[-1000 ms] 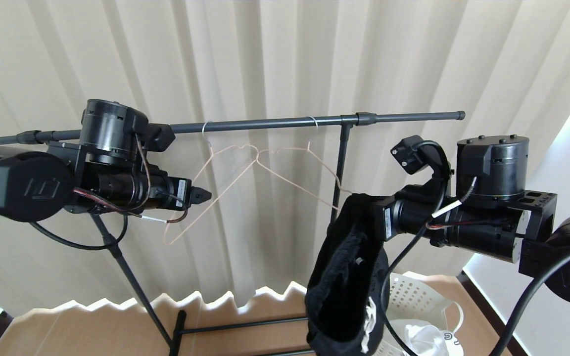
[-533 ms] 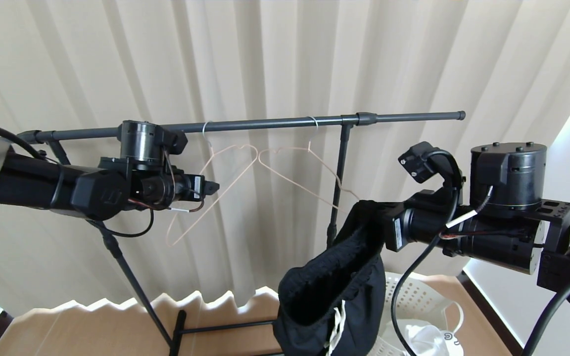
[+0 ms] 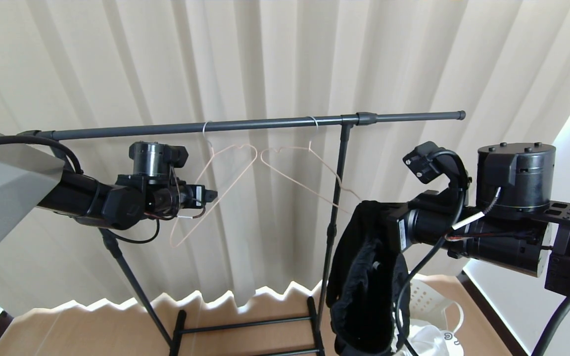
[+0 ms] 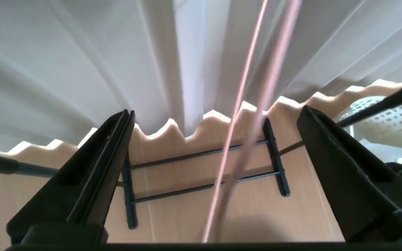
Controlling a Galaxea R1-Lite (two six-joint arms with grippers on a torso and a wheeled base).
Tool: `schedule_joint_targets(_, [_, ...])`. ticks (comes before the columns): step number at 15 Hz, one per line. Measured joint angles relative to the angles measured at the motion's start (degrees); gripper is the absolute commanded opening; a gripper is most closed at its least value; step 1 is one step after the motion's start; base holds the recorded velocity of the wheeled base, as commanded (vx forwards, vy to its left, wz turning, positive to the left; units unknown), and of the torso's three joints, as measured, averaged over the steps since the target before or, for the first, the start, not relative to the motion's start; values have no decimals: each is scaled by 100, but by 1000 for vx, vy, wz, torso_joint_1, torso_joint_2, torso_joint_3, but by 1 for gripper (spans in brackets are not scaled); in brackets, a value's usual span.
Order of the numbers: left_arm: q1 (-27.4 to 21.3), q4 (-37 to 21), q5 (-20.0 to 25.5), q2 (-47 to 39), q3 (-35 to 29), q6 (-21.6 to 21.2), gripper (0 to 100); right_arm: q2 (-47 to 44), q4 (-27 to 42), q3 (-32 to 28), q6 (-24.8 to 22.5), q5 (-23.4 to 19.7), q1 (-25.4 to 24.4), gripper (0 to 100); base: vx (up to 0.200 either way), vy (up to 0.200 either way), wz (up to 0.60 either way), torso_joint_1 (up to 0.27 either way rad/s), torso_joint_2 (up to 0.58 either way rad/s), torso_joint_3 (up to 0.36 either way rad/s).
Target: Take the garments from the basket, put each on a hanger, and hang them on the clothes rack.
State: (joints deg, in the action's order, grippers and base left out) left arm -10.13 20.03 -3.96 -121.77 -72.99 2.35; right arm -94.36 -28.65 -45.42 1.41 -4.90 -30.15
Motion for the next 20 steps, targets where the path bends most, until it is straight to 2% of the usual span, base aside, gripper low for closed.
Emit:
schedule_joint_targets(4, [38, 9, 11, -127, -188, 119, 100, 84, 10, 0, 0, 0, 9, 0, 0, 0, 0, 0, 0, 0])
schedule_joint_targets(12, [0, -9, 2, -80, -91, 123, 100, 224, 10, -17, -9, 0, 182, 0, 0, 0, 0, 0, 0, 0])
schedule_joint_targets(13, [0, -11, 2, -80, -79, 123, 0, 244, 11, -22, -9, 1, 184, 0, 0, 0, 0, 0, 0, 0])
schedule_joint_targets(20, [-12, -2, -6, -89, -69, 123, 0, 362, 22, -16, -16, -2, 188, 0, 0, 0, 0, 0, 0, 0])
